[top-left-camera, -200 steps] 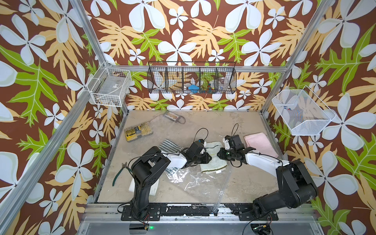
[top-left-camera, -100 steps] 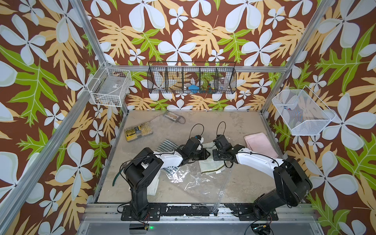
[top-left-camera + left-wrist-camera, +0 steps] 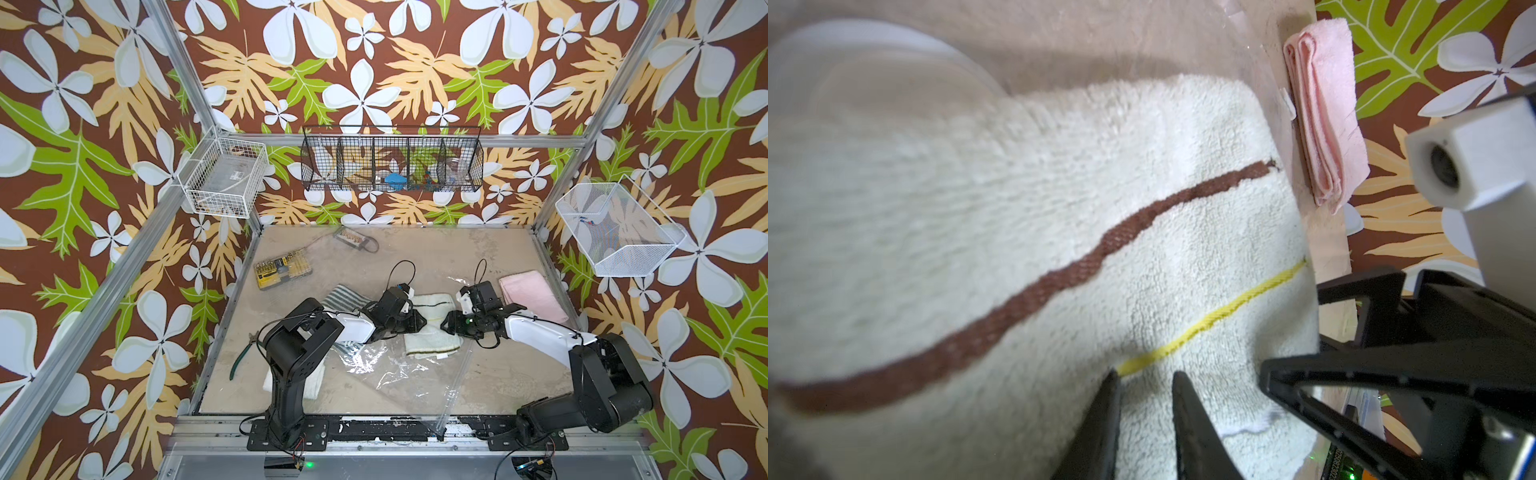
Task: Place the folded towel into the vacuum bag
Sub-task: Pick up the towel from the vacuum bag.
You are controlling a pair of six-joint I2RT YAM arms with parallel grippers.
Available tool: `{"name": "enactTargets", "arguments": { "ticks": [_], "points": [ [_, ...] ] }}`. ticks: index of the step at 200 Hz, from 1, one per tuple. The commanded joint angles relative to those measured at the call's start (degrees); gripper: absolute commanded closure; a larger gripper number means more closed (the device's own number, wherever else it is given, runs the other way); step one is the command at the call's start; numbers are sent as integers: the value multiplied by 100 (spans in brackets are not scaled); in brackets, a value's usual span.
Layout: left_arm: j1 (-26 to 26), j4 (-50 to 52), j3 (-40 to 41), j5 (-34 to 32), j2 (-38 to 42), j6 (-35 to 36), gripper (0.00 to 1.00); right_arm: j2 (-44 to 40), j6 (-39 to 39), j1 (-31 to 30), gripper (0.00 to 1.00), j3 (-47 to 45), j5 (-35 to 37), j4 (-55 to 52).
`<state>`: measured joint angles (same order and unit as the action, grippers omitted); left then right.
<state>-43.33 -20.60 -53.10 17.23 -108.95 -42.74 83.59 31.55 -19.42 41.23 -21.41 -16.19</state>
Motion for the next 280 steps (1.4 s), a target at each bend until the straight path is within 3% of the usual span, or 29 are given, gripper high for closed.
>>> {"name": "enactTargets", "arguments": {
  "ticks": [1, 28, 44, 72, 97, 119, 162, 197, 229, 254, 280],
  "points": [
    [9, 592, 28, -175, 170, 152, 74, -17, -216, 58, 35, -129, -376, -177],
    [-97, 579, -36, 60, 453, 65, 74, 300, -90, 114, 34, -421, -958, 381],
    [-183, 422, -73, 190, 450, -31, 74, 376, 155, 123, 37, -507, -928, 772],
    [-193, 171, -85, 169, 63, -79, 75, 320, 529, 120, 54, -543, -742, 1265],
    [-190, 188, -89, 108, -273, -7, 77, 95, 441, -21, 73, -315, 5, 920],
    [-193, 180, -35, 52, -336, 2, 77, -156, 232, -553, 83, 117, 931, 332],
    [-193, 185, -21, 34, -204, 2, 78, 341, 477, -1509, 86, 591, 1640, 68],
    [-155, 509, 73, 26, 333, 152, 77, 906, 406, -1612, 88, 510, 2442, -91],
    [98, 1262, 458, -380, 1271, 458, 76, 703, -48, -1609, 90, 521, 3408, -551],
    [377, 1339, 775, -598, 1485, 496, 73, 562, -367, -1634, 89, 705, 3339, -667],
    [396, 1030, 769, -386, 1150, 502, 60, 595, -398, -1811, 87, 1031, 3350, -814]
  ]
}}
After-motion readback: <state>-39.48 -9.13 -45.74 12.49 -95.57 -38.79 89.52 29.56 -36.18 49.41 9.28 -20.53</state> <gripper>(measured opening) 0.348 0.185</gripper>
